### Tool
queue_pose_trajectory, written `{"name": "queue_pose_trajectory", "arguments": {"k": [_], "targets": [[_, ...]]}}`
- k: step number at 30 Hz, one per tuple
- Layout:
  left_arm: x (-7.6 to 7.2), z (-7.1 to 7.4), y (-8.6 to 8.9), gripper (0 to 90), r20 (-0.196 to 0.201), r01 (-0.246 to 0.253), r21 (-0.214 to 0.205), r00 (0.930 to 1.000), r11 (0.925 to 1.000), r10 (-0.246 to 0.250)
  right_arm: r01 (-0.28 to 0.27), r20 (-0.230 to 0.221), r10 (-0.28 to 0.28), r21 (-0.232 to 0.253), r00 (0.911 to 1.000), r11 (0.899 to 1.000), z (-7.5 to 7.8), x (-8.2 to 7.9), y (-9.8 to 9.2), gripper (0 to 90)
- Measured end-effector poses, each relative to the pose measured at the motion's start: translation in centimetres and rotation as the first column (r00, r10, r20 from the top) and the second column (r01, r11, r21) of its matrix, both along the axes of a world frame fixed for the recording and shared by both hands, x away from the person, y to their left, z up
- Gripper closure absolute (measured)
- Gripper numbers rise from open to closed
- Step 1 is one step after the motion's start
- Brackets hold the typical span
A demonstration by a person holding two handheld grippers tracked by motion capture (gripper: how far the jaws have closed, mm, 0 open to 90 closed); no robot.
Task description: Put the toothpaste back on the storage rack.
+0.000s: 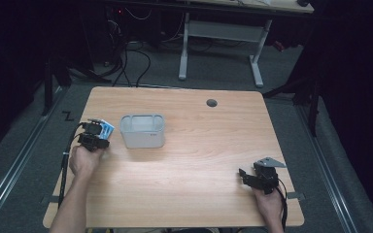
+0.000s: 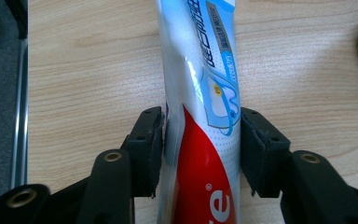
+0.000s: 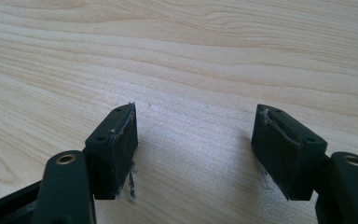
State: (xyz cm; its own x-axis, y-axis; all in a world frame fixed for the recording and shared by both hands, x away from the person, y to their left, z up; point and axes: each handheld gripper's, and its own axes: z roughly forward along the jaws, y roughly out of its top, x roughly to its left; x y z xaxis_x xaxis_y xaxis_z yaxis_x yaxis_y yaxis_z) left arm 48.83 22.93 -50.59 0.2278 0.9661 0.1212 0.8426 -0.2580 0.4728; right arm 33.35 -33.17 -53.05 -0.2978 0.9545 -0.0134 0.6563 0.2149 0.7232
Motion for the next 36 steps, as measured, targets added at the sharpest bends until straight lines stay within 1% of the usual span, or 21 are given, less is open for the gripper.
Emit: {"name": "queue_pose_trajectory", "arguments": {"k": [4, 6, 8, 9, 12, 15, 18, 20, 24, 28, 30, 31, 33, 36], "targets": [[0.1, 0.1, 0.0, 55.6, -0.011, -0.003, -0.004, 0.9999, 1.0, 0.003, 0.0, 0.0, 0.0, 0.0, 1.0, 1.0, 0.0, 0.0, 0.0, 31.5], [0.2, 0.1, 0.0, 58.0, -0.012, 0.002, 0.007, 0.9999, 1.0, -0.001, 0.0, 0.0, 0.0, 0.0, 1.0, 1.0, 0.0, 0.0, 0.0, 31.5], [0.2, 0.1, 0.1, 60.2, -0.01, 0.0, 0.006, 0.9999, 1.0, 0.0, 0.0, 0.0, 0.0, 0.0, 1.0, 1.0, 0.0, 0.0, 0.0, 31.5], [0.2, 0.2, 0.2, 60.2, -0.013, -0.003, 0.002, 0.9999, 1.0, 0.003, 0.001, 0.0, -0.001, 0.001, 1.0, 1.0, 0.0, 0.0, 0.0, 31.5], [0.1, 0.4, 0.4, 64.6, -0.008, -0.014, -0.017, 0.9999, 0.9998, 0.014, 0.001, 0.0, -0.001, 0.001, 1.0, 1.0, 0.0, 0.0, 0.0, 31.5], [0.1, 0.5, 0.6, 66.4, -0.018, -0.016, -0.023, 0.9997, 0.9996, 0.016, 0.001, 0.0, -0.001, 0.001, 1.0, 1.0, 0.0, 0.0, 0.0, 31.4], [0.1, 0.6, 0.7, 67.1, -0.022, -0.019, -0.028, 0.9996, 0.9994, 0.019, 0.001, -0.001, -0.001, 0.001, 1.0, 1.0, 0.0, 0.0, 0.0, 31.4], [0.1, 0.7, 0.8, 67.5, -0.024, -0.027, -0.045, 0.9994, 0.9986, 0.026, 0.001, 0.0, -0.001, 0.001, 1.0, 1.0, 0.0, 0.0, 0.0, 31.4], [-0.1, 0.9, 0.8, 68.2, -0.034, -0.025, -0.051, 0.9992, 0.9984, 0.023, 0.001, -0.001, -0.001, 0.002, 1.0, 1.0, 0.0, 0.0, 0.0, 31.4], [-0.4, 1.2, 0.9, 68.5, -0.026, -0.021, -0.069, 0.9995, 0.9974, 0.019, 0.001, -0.001, -0.001, 0.001, 1.0, 1.0, 0.0, 0.0, 0.0, 31.3], [-0.5, 1.6, 1.0, 68.7, -0.012, -0.022, -0.084, 0.9997, 0.9962, 0.021, 0.001, -0.001, -0.001, 0.001, 1.0, 1.0, 0.0, 0.0, 0.0, 31.3], [-0.5, 1.6, 1.0, 68.8, -0.012, -0.022, -0.084, 0.9997, 0.9962, 0.021, 0.001, -0.001, -0.001, 0.001, 1.0, 1.0, 0.0, 0.0, 0.0, 31.3], [-0.8, 2.1, 1.1, 68.8, -0.002, -0.022, -0.101, 0.9997, 0.9947, 0.022, 0.001, -0.001, -0.001, 0.001, 1.0, 1.0, 0.0, 0.0, 0.0, 31.3], [-0.9, 2.3, 1.1, 68.9, 0.008, -0.019, -0.106, 0.9998, 0.9942, 0.02, 0.001, -0.001, -0.001, 0.002, 1.0, 1.0, 0.0, 0.0, 0.0, 31.3]]}}
